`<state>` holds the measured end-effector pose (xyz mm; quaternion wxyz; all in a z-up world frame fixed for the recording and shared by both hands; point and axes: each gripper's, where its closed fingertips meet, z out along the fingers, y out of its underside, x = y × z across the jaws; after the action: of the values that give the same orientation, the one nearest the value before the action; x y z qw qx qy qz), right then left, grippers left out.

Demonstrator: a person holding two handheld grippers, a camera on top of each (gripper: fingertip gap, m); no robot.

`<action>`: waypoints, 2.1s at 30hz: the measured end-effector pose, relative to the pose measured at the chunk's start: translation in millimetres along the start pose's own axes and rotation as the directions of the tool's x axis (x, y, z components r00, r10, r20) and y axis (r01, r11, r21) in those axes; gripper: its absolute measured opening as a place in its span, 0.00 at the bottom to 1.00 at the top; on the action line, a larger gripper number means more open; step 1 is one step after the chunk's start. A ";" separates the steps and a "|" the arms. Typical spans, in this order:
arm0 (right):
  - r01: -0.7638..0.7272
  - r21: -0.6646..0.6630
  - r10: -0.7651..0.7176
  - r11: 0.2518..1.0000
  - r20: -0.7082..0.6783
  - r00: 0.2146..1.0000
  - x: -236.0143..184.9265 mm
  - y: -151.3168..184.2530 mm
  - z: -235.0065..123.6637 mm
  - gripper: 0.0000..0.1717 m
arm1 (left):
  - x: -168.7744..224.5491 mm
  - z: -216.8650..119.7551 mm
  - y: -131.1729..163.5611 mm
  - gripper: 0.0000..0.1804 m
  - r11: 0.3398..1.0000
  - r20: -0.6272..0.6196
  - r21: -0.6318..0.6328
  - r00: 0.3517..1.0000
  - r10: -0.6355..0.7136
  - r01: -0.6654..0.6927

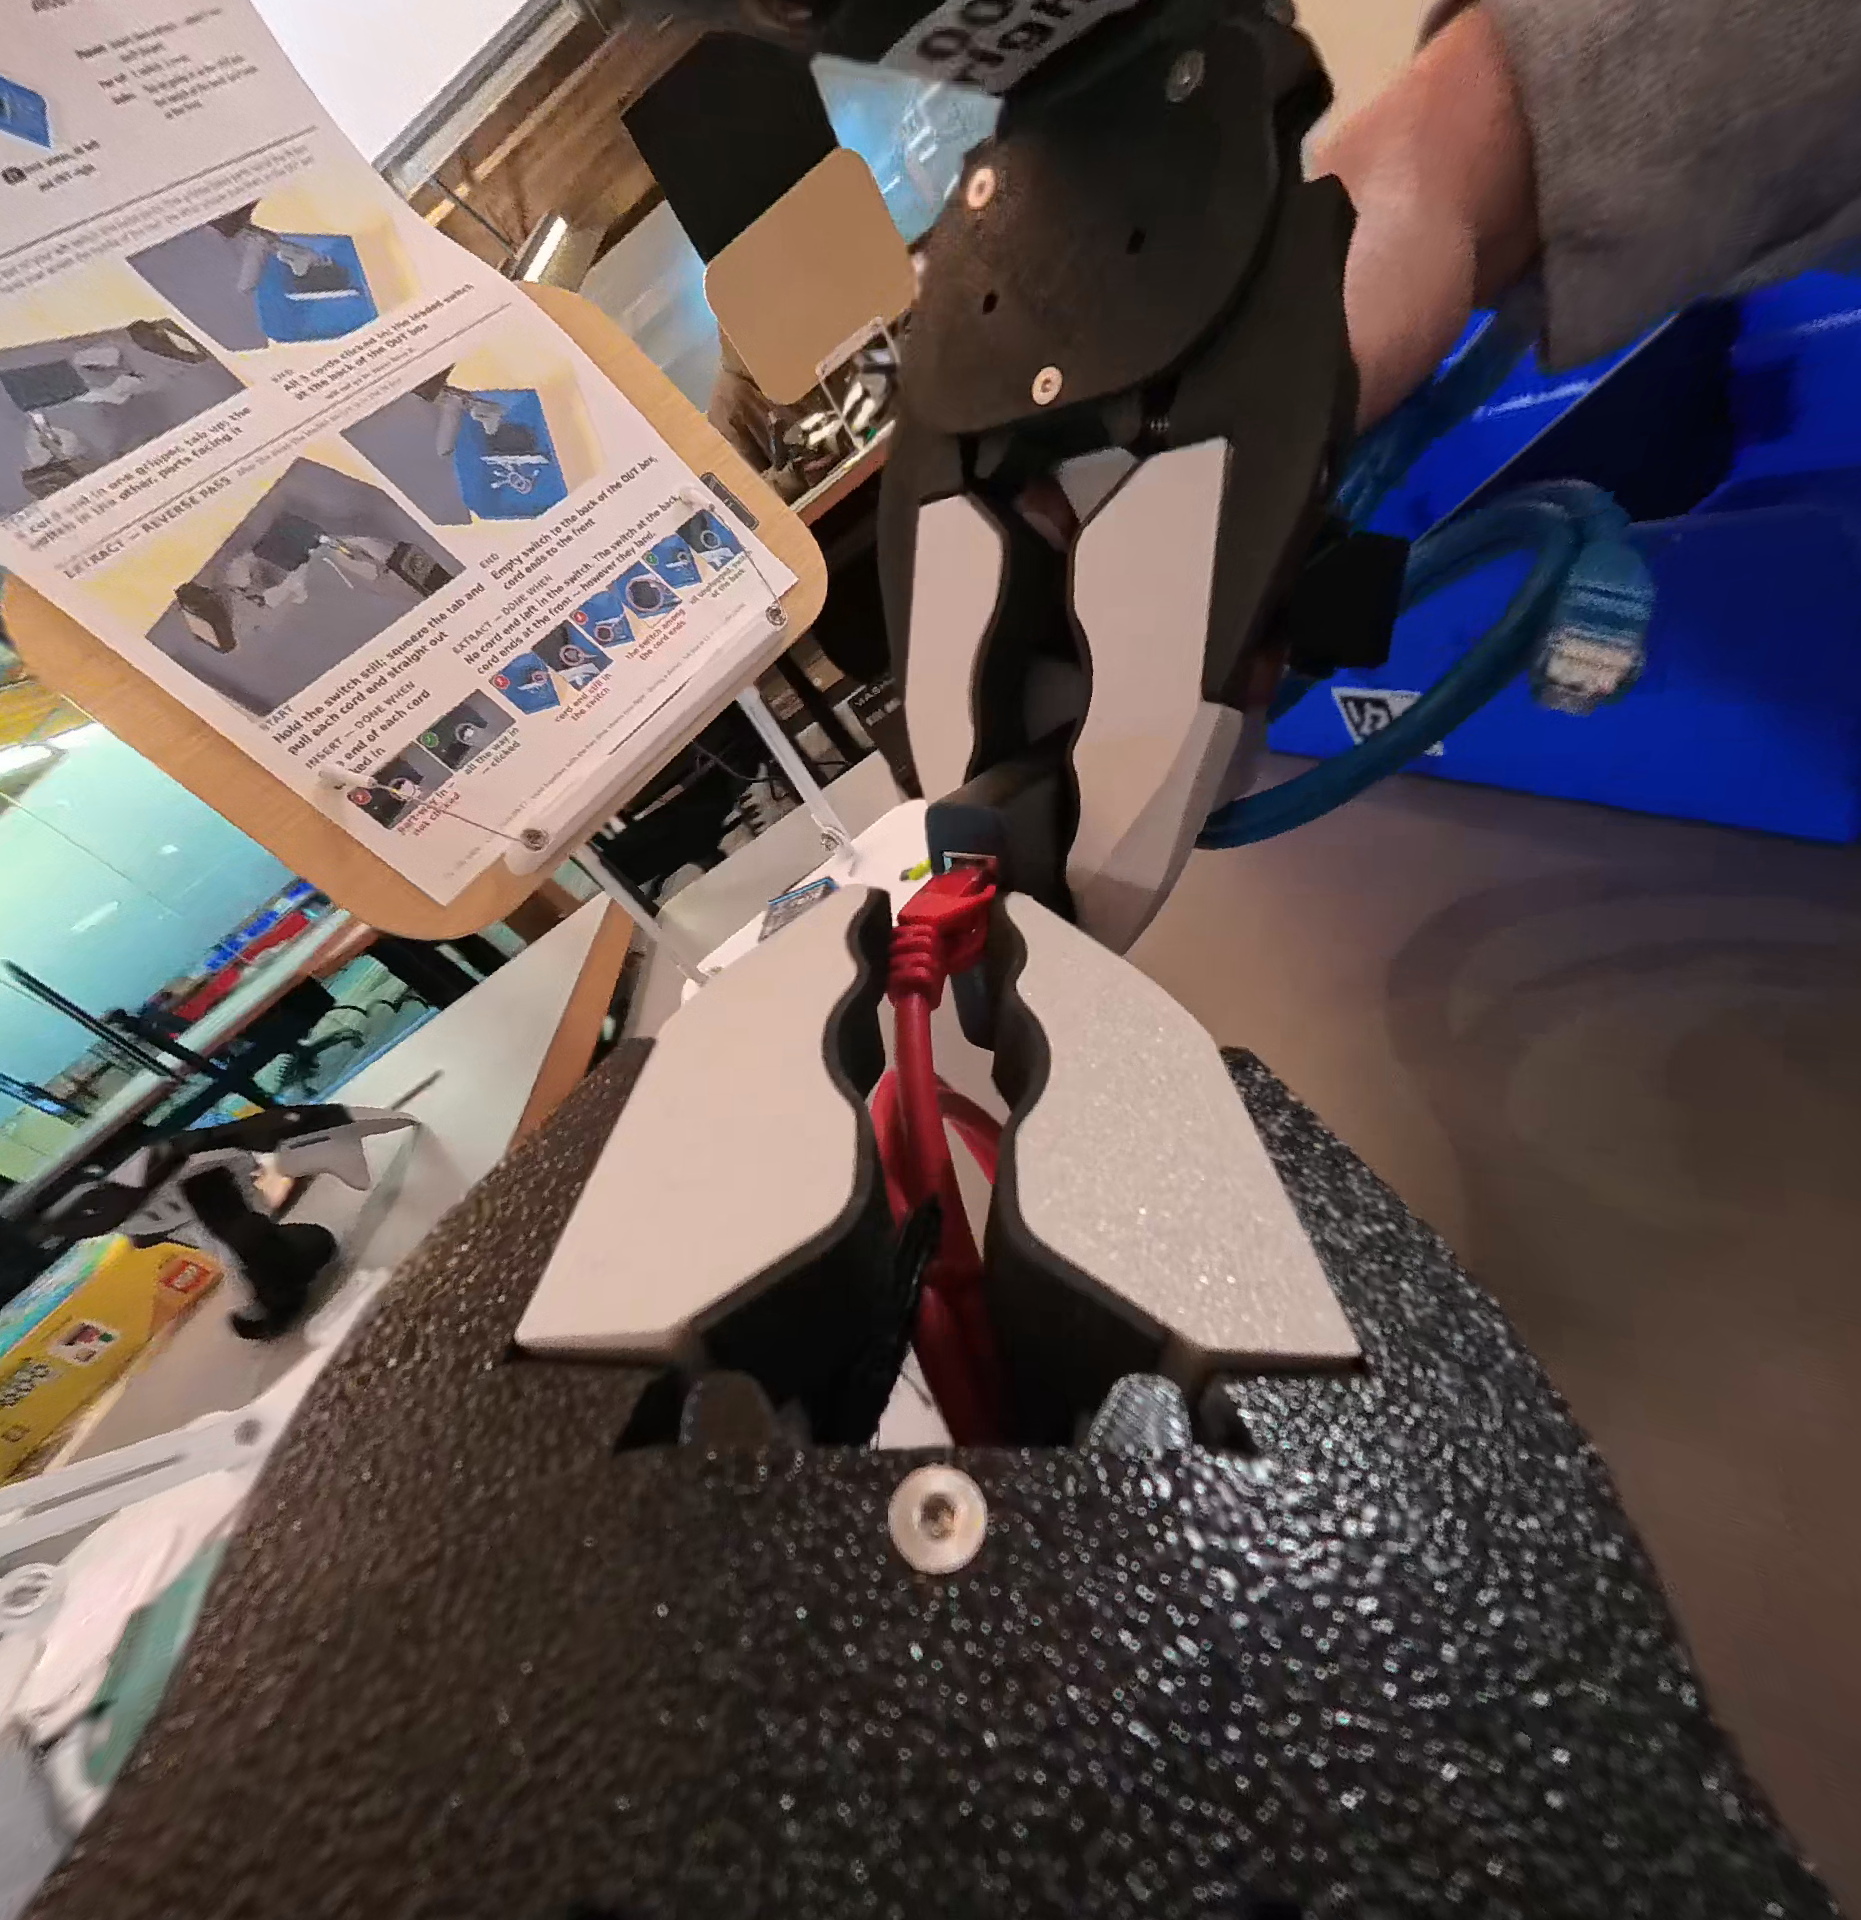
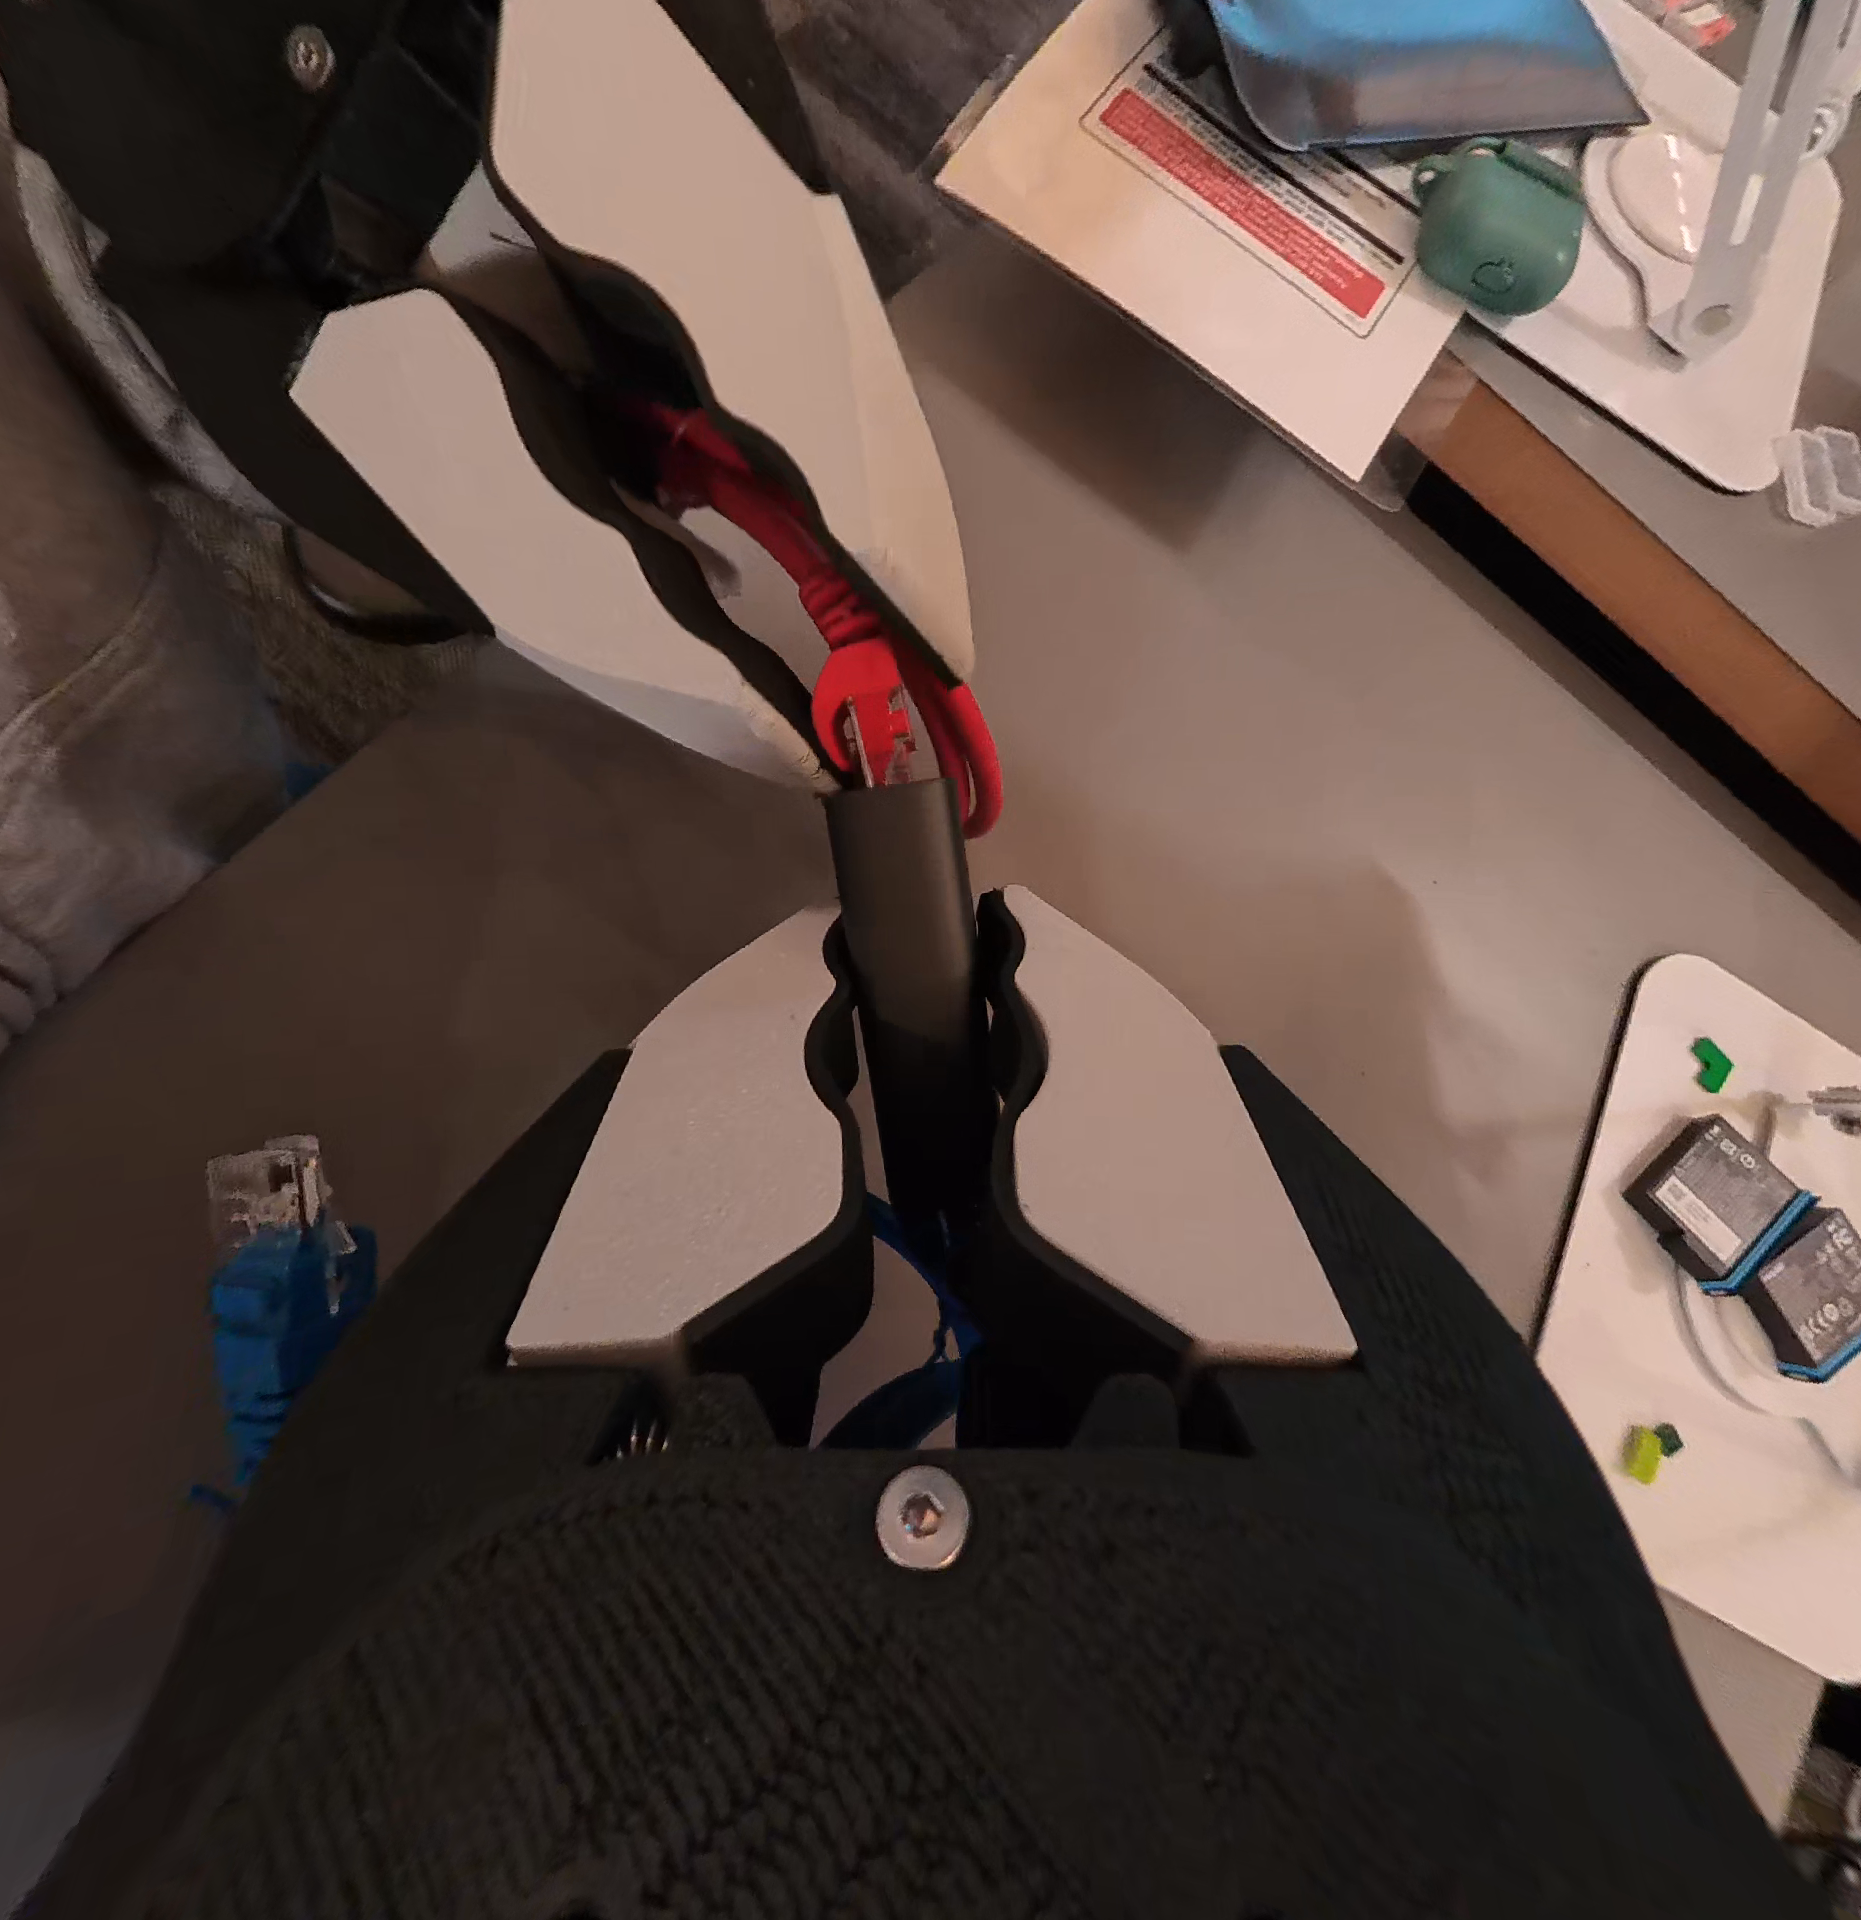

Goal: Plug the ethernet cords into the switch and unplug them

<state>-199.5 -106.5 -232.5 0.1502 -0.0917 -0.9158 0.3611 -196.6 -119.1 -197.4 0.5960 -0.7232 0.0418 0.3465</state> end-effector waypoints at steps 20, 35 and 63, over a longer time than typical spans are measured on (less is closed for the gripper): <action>0.334 -0.112 -0.347 0.936 -0.131 0.929 9.8 0.9 -5.0 0.12 | 4.4 0.7 3.2 0.07 0.937 -0.171 0.053 0.928 -0.331 0.344; 0.240 -0.055 -0.245 0.969 -0.099 0.965 6.9 5.1 -1.3 0.12 | 6.6 2.7 8.3 0.07 0.954 -0.152 0.042 0.945 -0.288 0.298; 0.195 0.146 -0.029 0.970 -0.725 0.689 66.9 -28.3 -131.8 0.11 | -98.3 -29.1 -104.8 0.45 0.903 0.396 0.422 0.879 -0.266 0.083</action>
<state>-218.9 -24.9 -107.5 0.5260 -0.1524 -0.7445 0.3818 -208.2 -149.7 -54.6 0.7516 -0.4909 -0.0936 0.4305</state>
